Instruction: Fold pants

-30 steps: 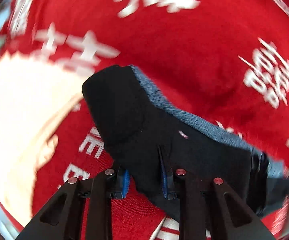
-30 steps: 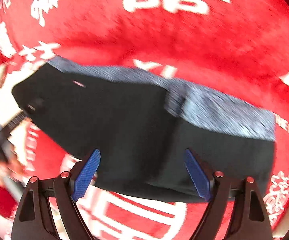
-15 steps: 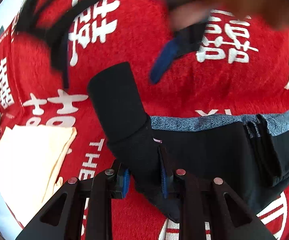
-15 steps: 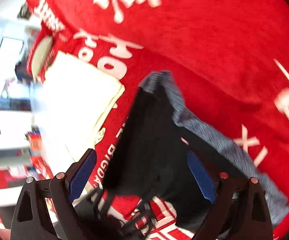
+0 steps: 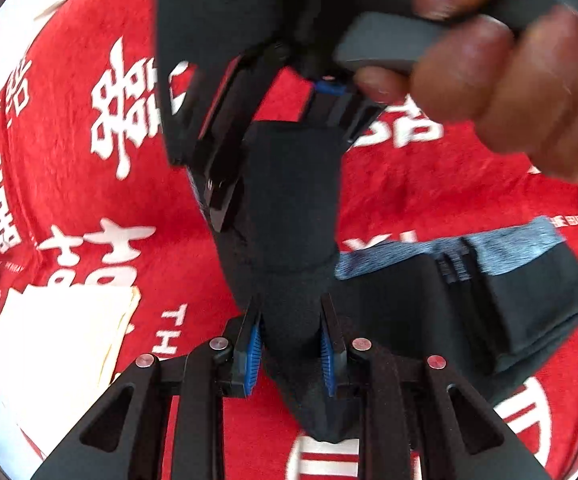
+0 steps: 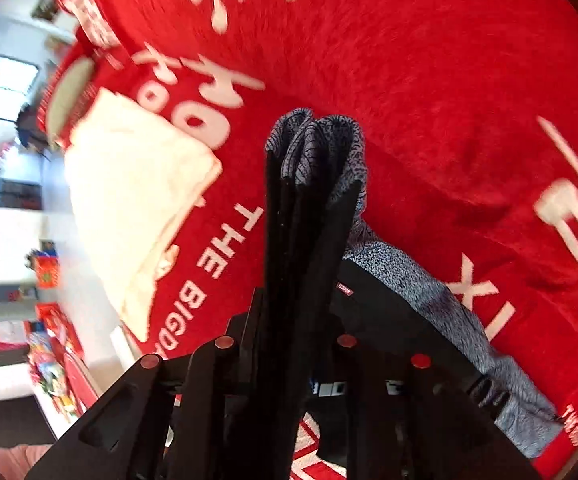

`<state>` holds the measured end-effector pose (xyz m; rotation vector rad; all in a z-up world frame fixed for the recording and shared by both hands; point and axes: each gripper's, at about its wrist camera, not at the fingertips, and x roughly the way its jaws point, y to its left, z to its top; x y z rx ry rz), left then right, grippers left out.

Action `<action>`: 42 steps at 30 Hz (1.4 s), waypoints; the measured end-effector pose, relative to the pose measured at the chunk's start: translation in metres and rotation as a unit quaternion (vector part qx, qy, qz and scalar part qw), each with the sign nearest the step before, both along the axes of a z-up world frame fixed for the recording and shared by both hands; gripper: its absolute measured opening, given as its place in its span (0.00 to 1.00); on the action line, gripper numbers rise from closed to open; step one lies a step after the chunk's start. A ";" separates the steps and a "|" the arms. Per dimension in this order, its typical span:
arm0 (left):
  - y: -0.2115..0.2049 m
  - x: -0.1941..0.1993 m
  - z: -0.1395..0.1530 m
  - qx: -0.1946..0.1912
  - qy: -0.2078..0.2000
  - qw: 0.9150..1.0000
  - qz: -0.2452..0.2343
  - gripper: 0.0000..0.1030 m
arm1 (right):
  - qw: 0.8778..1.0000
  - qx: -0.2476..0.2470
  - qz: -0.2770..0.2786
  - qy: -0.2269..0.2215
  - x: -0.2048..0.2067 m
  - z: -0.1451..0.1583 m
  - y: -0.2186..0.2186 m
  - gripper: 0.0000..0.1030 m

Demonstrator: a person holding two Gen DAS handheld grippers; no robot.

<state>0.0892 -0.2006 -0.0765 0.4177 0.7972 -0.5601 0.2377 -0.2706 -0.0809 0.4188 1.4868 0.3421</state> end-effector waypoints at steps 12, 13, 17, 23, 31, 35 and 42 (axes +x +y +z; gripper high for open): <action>-0.094 -0.090 0.051 -0.018 -0.004 0.991 -0.129 0.25 | 0.974 0.105 -0.180 -0.095 -0.147 0.061 -0.153 0.17; -0.101 -0.095 0.052 -0.019 -0.001 0.990 -0.137 0.25 | 0.971 0.105 -0.191 -0.099 -0.159 0.064 -0.166 0.17; -0.136 -0.128 0.048 -0.006 0.001 0.983 -0.181 0.25 | 0.960 0.105 -0.238 -0.104 -0.209 0.060 -0.210 0.17; -0.183 -0.171 0.018 0.032 0.008 0.972 -0.234 0.25 | 0.945 0.103 -0.298 -0.087 -0.265 0.025 -0.258 0.17; -0.217 -0.200 -0.044 0.100 0.021 0.963 -0.251 0.25 | 0.936 0.101 -0.336 -0.039 -0.305 -0.056 -0.296 0.17; -0.224 -0.208 -0.056 0.125 0.012 0.959 -0.254 0.36 | 0.932 0.105 -0.346 -0.029 -0.315 -0.081 -0.304 0.21; -0.207 -0.199 -0.039 0.118 0.054 0.962 -0.241 0.56 | 0.936 0.056 -0.346 -0.023 -0.327 -0.075 -0.305 0.31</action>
